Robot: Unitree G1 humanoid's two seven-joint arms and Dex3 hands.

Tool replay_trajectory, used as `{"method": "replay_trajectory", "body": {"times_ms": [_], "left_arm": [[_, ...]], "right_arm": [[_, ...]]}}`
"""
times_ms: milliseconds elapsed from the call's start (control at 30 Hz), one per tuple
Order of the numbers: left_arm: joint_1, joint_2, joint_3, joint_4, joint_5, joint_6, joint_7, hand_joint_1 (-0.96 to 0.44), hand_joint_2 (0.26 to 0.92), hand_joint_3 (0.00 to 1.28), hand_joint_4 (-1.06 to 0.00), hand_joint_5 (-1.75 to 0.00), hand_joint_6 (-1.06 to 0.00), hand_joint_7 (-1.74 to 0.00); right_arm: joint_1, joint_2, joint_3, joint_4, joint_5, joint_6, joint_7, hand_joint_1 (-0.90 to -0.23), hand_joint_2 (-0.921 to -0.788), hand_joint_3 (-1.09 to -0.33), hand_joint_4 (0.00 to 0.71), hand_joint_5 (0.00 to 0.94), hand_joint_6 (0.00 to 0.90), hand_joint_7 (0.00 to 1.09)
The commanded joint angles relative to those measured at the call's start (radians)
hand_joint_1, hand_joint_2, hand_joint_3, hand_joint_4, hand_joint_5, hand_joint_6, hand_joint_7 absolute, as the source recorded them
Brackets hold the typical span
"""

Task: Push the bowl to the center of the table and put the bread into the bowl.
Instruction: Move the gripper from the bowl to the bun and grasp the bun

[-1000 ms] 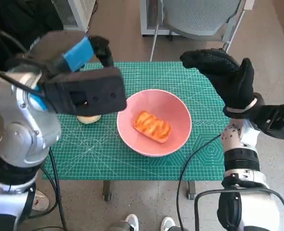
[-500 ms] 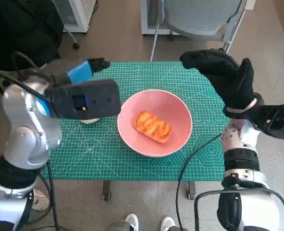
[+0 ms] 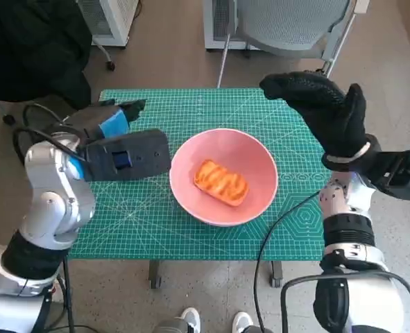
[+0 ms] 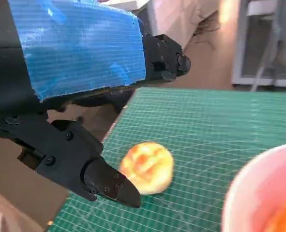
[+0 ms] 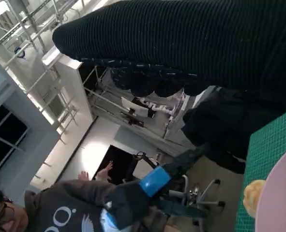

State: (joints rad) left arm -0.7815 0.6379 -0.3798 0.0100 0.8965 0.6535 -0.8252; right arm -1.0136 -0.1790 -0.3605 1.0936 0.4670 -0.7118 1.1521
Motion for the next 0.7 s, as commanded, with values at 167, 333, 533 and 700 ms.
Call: {"method": "replay_trajectory", "body": {"times_ms": [167, 333, 533, 700], "left_arm": [[-0.031, -0.044, -0.048, 0.184, 0.01, -0.02, 0.036, -0.34, 0.667, 0.01, 0.0, 0.0, -0.11, 0.0], [-0.067, -0.069, -0.067, 0.303, 0.003, -0.031, 0.051, -0.35, 0.669, 0.01, 0.0, 0.0, -0.09, 0.0], [-0.104, -0.09, -0.089, 0.427, 0.001, -0.048, 0.07, -0.36, 0.67, 0.0, 0.0, 0.0, -0.08, 0.0], [-0.158, -0.133, -0.12, 0.604, -0.004, -0.085, 0.119, -0.41, 0.675, 0.01, 0.0, 0.0, -0.07, 0.0]], "right_arm": [[0.003, -0.004, 0.003, 0.015, -0.011, 0.006, -0.004, -0.701, -0.921, -0.795, 0.195, 0.001, 0.261, 0.0], [0.005, -0.007, 0.003, 0.011, -0.009, 0.006, -0.003, -0.699, -0.921, -0.797, 0.195, 0.001, 0.26, 0.0], [0.008, -0.012, 0.003, 0.006, -0.009, 0.006, -0.001, -0.696, -0.921, -0.8, 0.194, 0.0, 0.26, 0.0], [0.012, -0.016, 0.003, 0.0, -0.005, 0.008, 0.003, -0.694, -0.921, -0.803, 0.193, 0.0, 0.259, 0.0]]}}
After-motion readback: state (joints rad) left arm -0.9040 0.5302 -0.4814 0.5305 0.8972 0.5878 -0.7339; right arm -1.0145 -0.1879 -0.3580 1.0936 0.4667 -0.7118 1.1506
